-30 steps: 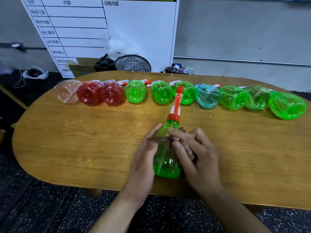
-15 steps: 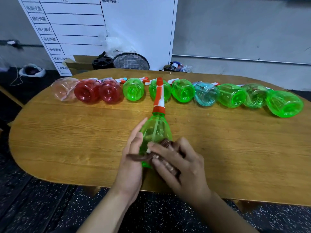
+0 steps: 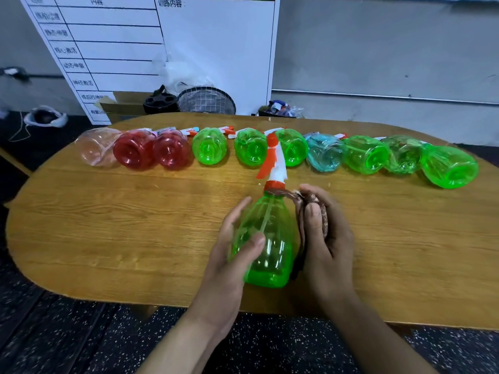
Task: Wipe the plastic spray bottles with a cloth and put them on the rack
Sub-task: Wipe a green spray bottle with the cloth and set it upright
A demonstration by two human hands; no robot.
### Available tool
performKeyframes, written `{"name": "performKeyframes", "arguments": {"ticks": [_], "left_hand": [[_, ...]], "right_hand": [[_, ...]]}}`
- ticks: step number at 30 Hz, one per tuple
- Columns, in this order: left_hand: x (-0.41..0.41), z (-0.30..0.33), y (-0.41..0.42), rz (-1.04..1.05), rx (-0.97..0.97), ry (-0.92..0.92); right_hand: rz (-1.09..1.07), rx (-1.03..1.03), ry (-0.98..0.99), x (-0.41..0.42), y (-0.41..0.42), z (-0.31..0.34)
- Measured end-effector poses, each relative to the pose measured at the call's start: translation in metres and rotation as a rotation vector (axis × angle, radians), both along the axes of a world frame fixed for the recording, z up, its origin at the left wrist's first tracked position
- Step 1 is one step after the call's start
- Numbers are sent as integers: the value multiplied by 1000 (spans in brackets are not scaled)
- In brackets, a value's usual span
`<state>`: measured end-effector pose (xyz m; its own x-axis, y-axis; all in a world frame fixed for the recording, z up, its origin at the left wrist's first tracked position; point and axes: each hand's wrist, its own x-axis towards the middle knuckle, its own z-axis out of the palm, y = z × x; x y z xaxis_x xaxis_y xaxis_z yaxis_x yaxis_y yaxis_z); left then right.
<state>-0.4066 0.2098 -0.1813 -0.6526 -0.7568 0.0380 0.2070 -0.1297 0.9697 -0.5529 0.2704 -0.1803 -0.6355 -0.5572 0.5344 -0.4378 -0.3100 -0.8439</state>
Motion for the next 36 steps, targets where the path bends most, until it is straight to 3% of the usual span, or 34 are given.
{"name": "performKeyframes", "arguments": {"ticks": [4,8,13,20,28,36], "left_hand": [[1,-3,0,-23,67,34],[0,-12,-1,-6,-14,-20],[3,-16,-7,61,24,6],[6,0,-10,64,131,115],[-3,0,-2,-7,157,80],[-7,-7,2,-53,103,29]], "right_hand": [[-29,-22,6,1,-3,2],[-41,33,61,-2,-2,2],[1,180,393,9,7,1],[138,101,864,29,16,-6],[-50,124,290,-2,12,-1],[-144,175,268,-5,14,3]]}}
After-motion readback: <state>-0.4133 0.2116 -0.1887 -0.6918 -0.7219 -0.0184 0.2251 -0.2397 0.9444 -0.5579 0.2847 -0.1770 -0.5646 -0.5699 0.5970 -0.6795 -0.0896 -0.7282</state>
